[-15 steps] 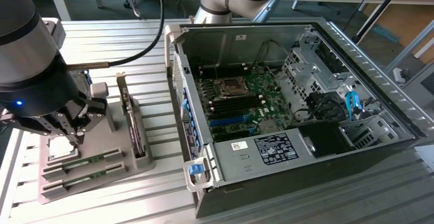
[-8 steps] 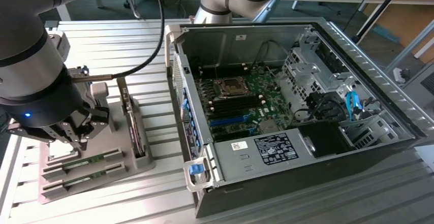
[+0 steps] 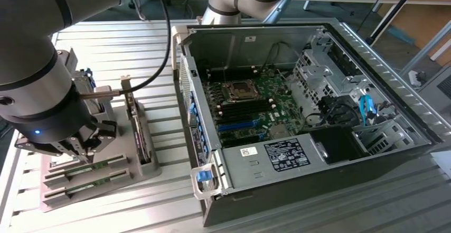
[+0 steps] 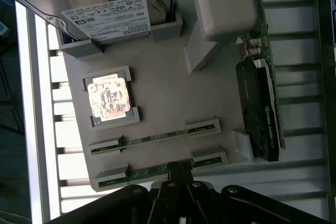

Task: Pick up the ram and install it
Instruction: 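Pick up the ram and move it above insertion slot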

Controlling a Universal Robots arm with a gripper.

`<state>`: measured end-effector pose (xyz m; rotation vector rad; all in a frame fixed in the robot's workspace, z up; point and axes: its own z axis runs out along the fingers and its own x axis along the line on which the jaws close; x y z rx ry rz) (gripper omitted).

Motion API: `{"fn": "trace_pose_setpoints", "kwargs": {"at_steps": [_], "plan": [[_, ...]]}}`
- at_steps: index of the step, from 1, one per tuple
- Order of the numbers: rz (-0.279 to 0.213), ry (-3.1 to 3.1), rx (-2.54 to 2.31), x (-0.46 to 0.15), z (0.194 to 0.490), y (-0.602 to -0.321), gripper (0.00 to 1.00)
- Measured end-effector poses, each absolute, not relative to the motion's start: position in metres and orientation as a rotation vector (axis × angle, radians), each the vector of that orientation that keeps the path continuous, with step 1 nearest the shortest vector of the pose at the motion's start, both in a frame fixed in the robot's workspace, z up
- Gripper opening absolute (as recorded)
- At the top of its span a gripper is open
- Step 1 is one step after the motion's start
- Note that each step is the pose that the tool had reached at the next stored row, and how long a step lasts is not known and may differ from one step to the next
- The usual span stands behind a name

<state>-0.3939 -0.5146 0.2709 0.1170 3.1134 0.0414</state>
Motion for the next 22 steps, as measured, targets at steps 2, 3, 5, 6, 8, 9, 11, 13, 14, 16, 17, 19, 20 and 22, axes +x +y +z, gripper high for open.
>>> {"fn": "trace_pose_setpoints", "kwargs": {"at_steps": [2,3,5,6,8,9,11,13,14,16,17,19,20,22], "plan": [[0.041,3.113,0.117,-0.394,0.267,-0.515,0.11],[0.041,3.113,0.117,-0.394,0.265,-0.516,0.11],[0.041,3.113,0.117,-0.394,0.26,-0.516,0.11],[0.041,3.113,0.117,-0.394,0.259,-0.517,0.11],[0.041,3.113,0.117,-0.394,0.255,-0.517,0.11],[0.041,3.113,0.117,-0.394,0.253,-0.518,0.11],[0.041,3.113,0.117,-0.394,0.248,-0.518,0.11],[0.041,3.113,0.117,-0.394,0.244,-0.519,0.11],[0.041,3.113,0.117,-0.394,0.242,-0.519,0.11],[0.041,3.113,0.117,-0.394,0.239,-0.52,0.11],[0.041,3.113,0.117,-0.394,0.237,-0.52,0.11],[0.041,3.113,0.117,-0.394,0.233,-0.521,0.11],[0.041,3.113,0.117,-0.394,0.231,-0.521,0.11],[0.041,3.113,0.117,-0.394,0.227,-0.522,0.11]]}}
